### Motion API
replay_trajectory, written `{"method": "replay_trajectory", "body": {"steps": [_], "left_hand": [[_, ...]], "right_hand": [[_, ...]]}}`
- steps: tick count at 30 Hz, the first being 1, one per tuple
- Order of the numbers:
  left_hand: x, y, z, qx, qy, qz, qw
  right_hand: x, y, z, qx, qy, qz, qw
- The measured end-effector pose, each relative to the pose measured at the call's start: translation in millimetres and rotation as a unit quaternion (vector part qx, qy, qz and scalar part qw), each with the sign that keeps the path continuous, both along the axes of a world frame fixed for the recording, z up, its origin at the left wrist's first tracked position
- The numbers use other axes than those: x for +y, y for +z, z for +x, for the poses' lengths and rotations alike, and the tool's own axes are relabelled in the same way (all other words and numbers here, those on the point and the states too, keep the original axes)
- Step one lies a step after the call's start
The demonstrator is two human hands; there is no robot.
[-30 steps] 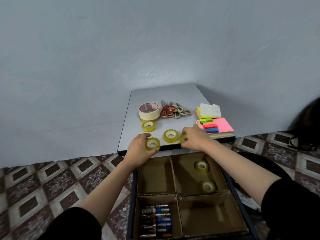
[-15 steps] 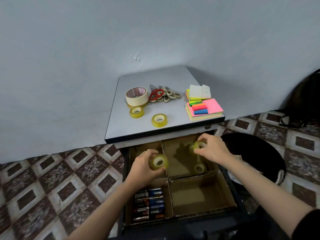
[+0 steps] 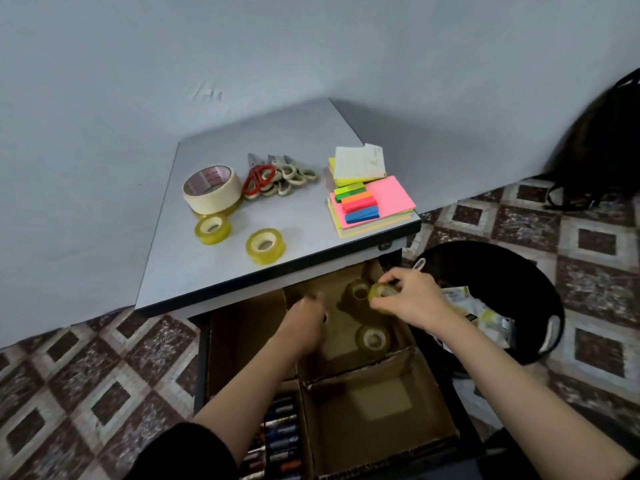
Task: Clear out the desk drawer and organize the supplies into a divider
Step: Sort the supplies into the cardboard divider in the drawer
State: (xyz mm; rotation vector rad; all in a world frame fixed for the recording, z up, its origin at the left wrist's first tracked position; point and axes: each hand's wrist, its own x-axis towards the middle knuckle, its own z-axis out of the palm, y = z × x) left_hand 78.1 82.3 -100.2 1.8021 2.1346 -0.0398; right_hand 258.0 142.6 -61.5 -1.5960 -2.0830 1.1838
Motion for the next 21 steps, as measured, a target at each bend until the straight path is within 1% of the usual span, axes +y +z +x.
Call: {"method": "replay_trajectory", "body": {"steps": [1, 4, 5, 8, 11, 14, 16, 18, 21], "left_hand": [[4.1, -2.2, -0.5, 0.020, -0.003, -0.001, 1.000], [13.5, -11.1, -1.7, 0.140, -0.031, -0.001, 0.990], [14.4, -13.8, -2.2, 0.167, -0.037, -0.001, 0.985], [15.4, -18.0, -2.2, 0.195, -0.048, 0.006, 0.980], [17.0, -18.5, -1.0, 0.194, -0.045, 0.012, 0.980], [18.3, -16.7, 0.5, 0.197, -0.043, -0.003, 0.979], [15.7, -14.9, 0.7, 0.174, -0.036, 0.003, 0.984], [2.8, -13.7, -0.6, 0.124, -0.017, 0.048, 0.991], [-35.1, -17.7, -3.0, 0.034, 0.017, 0.164, 0.986]], "right_hand": [[1.1, -1.2, 0.2, -0.002, 0.002, 0.002, 1.000], [3.0, -4.5, -0.7, -0.002, 0.008, 0.008, 1.000], [3.3, -5.9, -1.5, 0.001, 0.010, 0.010, 1.000], [3.9, -9.5, -2.3, 0.002, 0.015, 0.014, 1.000], [3.7, -12.1, -2.5, 0.001, 0.027, 0.015, 1.000], [2.4, -12.6, -3.0, -0.004, 0.042, 0.018, 0.999], [2.7, -13.9, -2.3, -0.003, 0.053, 0.019, 0.998], [2.6, -14.2, -1.7, -0.002, 0.065, 0.025, 0.998], [1.7, -11.9, -2.7, 0.010, 0.081, 0.051, 0.995]]}}
